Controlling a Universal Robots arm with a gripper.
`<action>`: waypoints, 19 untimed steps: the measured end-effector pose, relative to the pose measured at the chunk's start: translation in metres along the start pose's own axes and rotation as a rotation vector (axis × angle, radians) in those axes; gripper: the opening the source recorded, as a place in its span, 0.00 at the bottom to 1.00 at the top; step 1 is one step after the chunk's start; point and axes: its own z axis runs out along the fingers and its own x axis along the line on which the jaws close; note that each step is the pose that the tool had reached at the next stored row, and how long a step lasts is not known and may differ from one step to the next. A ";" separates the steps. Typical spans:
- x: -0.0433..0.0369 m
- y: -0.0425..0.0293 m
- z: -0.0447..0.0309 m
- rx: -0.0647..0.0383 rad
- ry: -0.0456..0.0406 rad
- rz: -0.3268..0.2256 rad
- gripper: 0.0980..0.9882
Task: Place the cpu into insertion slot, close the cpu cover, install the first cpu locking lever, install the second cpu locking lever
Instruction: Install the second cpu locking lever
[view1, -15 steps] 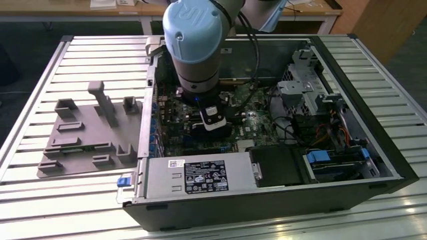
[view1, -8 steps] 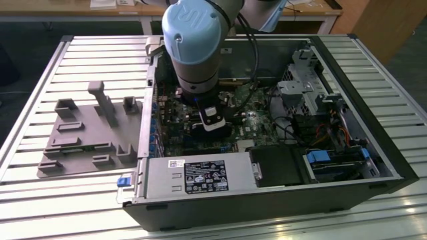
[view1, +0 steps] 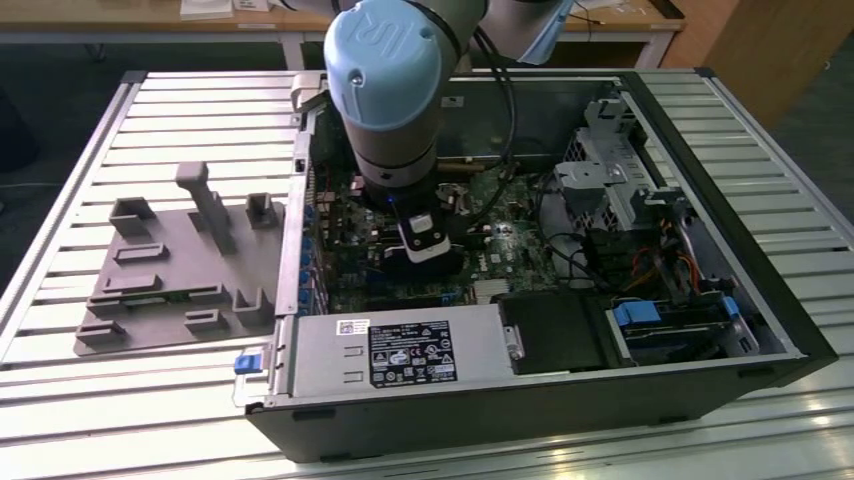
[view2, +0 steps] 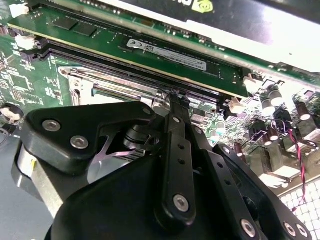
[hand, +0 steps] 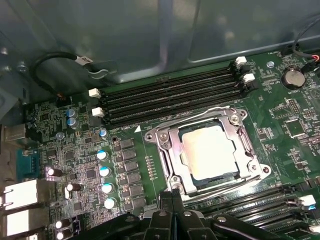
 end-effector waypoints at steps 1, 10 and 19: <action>0.0002 0.0000 0.0003 0.000 0.0000 0.000 0.00; 0.0005 0.0000 0.0027 0.000 0.0000 0.000 0.00; 0.0006 -0.0003 0.0045 0.000 0.0000 0.000 0.00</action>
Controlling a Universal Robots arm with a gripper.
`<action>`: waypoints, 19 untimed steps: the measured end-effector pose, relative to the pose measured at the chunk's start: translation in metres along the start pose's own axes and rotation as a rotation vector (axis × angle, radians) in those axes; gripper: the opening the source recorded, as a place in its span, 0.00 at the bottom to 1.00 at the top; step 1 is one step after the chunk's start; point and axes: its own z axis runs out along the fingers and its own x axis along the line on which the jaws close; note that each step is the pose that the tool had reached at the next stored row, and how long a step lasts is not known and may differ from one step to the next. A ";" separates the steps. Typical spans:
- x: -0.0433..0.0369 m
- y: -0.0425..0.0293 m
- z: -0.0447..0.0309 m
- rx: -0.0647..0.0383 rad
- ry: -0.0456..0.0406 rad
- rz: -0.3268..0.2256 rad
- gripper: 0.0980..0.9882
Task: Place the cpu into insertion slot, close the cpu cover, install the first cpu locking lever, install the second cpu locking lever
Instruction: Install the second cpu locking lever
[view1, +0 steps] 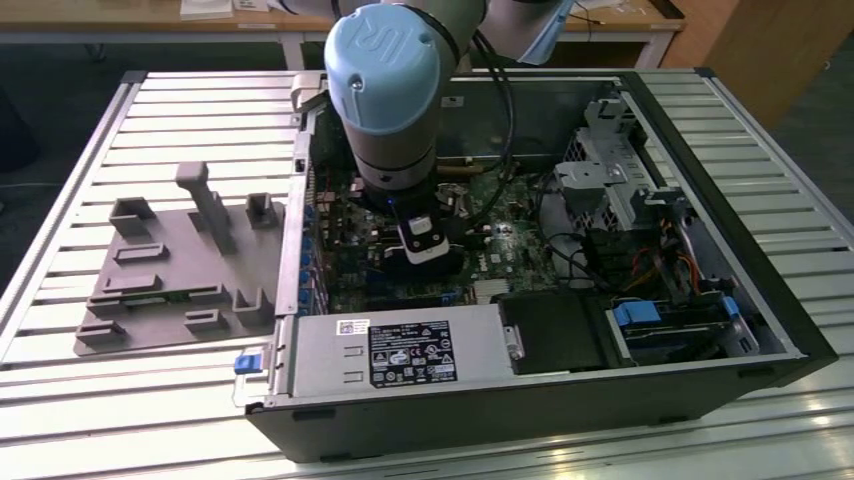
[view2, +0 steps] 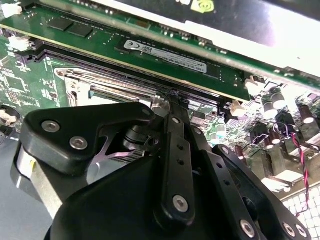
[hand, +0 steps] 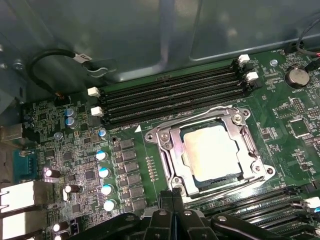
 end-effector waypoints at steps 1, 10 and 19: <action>0.0000 0.0002 -0.0006 0.000 0.0000 0.000 0.00; 0.0000 0.0058 -0.0156 0.001 -0.0003 0.000 0.00; -0.0005 0.0107 -0.0279 0.014 -0.0039 -0.001 0.00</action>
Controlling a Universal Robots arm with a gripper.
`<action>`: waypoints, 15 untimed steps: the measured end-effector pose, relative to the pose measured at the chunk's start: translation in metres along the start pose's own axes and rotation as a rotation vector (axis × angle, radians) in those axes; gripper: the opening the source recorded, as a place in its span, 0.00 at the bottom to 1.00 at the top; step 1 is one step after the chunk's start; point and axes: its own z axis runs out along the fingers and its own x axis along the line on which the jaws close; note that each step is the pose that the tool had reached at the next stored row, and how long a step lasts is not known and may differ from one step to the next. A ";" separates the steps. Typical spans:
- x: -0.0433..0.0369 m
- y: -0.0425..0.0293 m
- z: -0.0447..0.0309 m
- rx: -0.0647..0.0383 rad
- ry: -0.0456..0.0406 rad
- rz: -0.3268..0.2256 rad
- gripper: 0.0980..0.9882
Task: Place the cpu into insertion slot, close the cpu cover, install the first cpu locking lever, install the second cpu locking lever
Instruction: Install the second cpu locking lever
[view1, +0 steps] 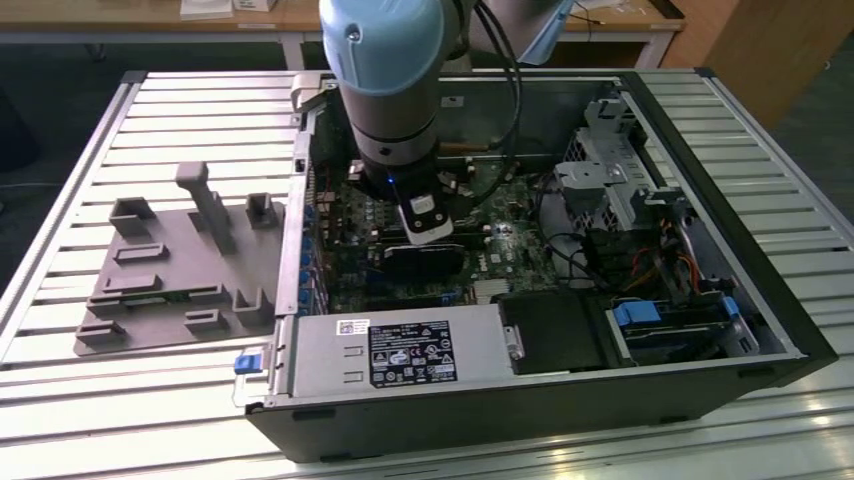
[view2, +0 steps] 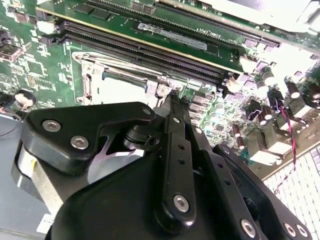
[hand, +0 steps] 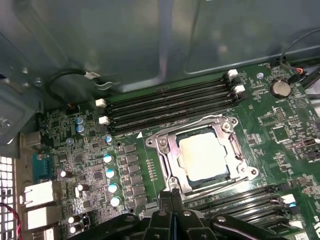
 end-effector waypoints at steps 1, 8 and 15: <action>0.0000 -0.0001 0.0000 0.001 -0.0001 0.000 0.00; 0.0000 0.0011 0.0003 0.022 -0.0057 -0.002 0.00; -0.0058 0.0052 0.0018 0.050 -0.0131 -0.005 0.00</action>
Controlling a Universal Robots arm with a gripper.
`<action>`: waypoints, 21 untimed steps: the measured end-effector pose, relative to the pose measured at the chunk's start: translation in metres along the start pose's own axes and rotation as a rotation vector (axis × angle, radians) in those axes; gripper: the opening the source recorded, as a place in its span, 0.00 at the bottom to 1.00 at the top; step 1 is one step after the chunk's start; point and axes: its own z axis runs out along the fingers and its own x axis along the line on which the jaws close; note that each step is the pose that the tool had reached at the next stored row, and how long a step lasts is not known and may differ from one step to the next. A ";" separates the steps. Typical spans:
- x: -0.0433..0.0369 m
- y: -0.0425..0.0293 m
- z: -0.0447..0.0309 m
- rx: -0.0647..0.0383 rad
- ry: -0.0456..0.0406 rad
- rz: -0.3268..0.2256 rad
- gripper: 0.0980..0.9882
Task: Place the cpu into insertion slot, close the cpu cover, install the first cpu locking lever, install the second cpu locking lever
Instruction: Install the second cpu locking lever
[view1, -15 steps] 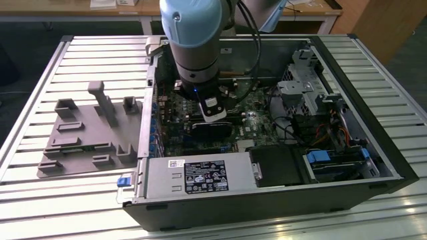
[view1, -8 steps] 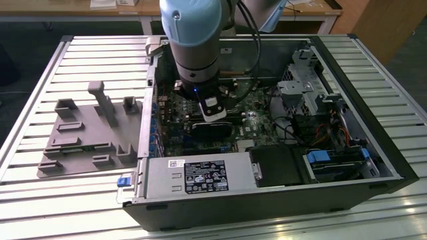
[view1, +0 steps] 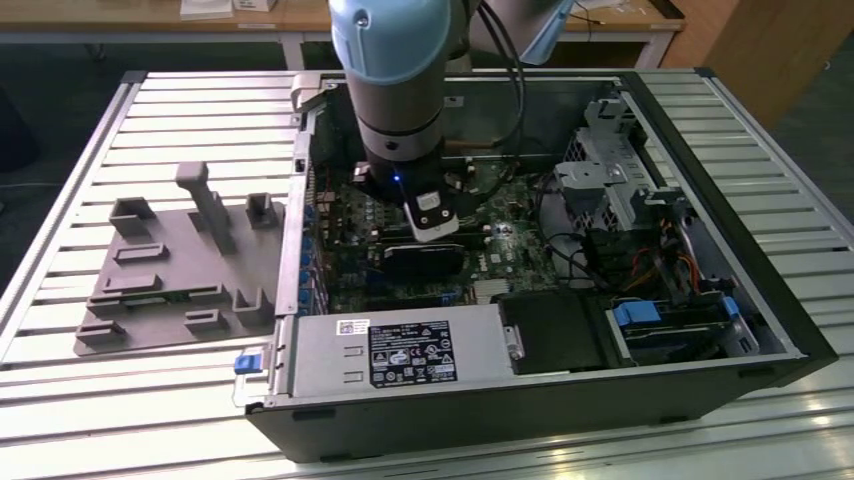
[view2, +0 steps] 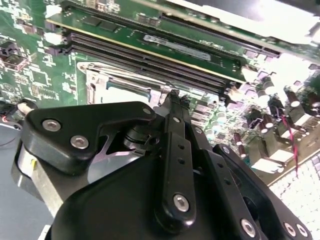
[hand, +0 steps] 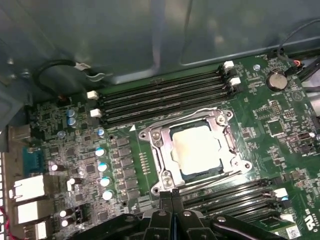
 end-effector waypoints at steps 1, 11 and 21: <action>-0.0014 0.0011 0.0003 0.001 -0.0003 0.000 0.00; -0.0141 0.0112 0.0035 0.037 -0.0057 -0.002 0.00; -0.0172 0.0226 0.0071 0.084 -0.0129 -0.006 0.00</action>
